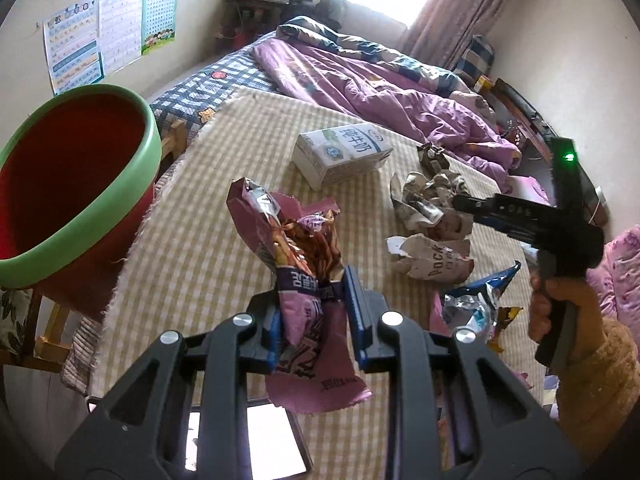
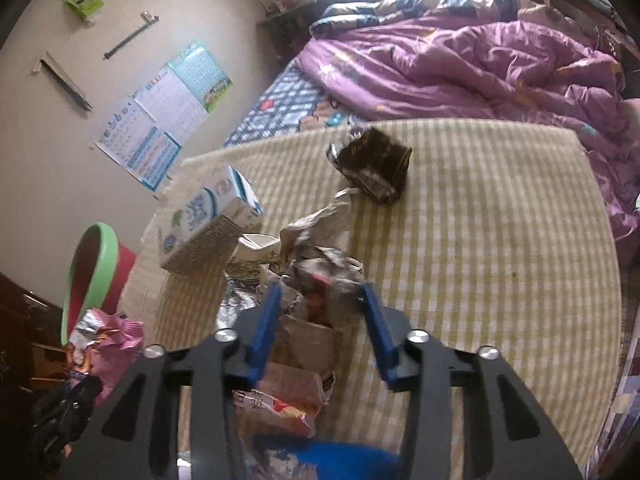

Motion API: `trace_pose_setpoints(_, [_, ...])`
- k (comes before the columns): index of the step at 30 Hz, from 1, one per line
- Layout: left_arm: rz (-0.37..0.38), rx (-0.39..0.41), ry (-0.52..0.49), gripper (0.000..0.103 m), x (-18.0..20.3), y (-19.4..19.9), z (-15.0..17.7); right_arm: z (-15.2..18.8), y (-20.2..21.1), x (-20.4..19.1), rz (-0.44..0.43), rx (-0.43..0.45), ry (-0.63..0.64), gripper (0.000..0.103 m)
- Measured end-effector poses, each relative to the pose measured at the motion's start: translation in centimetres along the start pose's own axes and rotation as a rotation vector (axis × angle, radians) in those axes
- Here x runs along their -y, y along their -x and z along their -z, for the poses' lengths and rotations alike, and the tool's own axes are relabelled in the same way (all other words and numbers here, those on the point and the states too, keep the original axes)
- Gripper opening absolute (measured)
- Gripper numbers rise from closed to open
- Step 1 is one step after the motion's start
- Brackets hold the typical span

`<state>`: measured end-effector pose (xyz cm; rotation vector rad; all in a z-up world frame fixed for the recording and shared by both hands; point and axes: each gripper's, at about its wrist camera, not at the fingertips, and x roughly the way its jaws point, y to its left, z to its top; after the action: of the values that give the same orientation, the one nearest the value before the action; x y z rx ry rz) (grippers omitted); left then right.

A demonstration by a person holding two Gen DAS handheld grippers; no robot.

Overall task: Collect trash
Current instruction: 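Drop the pink wrapper into the bin with the left gripper while the right drops the paper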

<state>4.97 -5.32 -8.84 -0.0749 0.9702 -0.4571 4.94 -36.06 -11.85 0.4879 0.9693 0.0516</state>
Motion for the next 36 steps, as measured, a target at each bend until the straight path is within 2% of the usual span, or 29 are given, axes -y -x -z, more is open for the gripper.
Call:
trace_pose_setpoints(9, [-0.007, 0.033, -0.003, 0.026, -0.5, 0.7, -0.5, 1.2, 5.2, -1.8, -0.009, 0.130, 0.005, 0.037])
trace_pose_setpoints(16, [-0.045, 0.107, 0.029, 0.026, -3.1, 3.1, -1.6, 1.3, 8.5, -6.9, -0.048, 0.238, 0.062, 0.037])
trace_pose_setpoints(27, [-0.088, 0.194, 0.073, 0.026, -9.0, 7.1, -2.8, 2.3, 6.1, -15.4, -0.114, 0.206, 0.142, 0.037])
trace_pose_setpoints(36, [-0.095, 0.215, 0.086, 0.026, -13.4, 8.9, -3.9, 3.0, 4.0, -21.6, -0.127, 0.195, 0.183, 0.037])
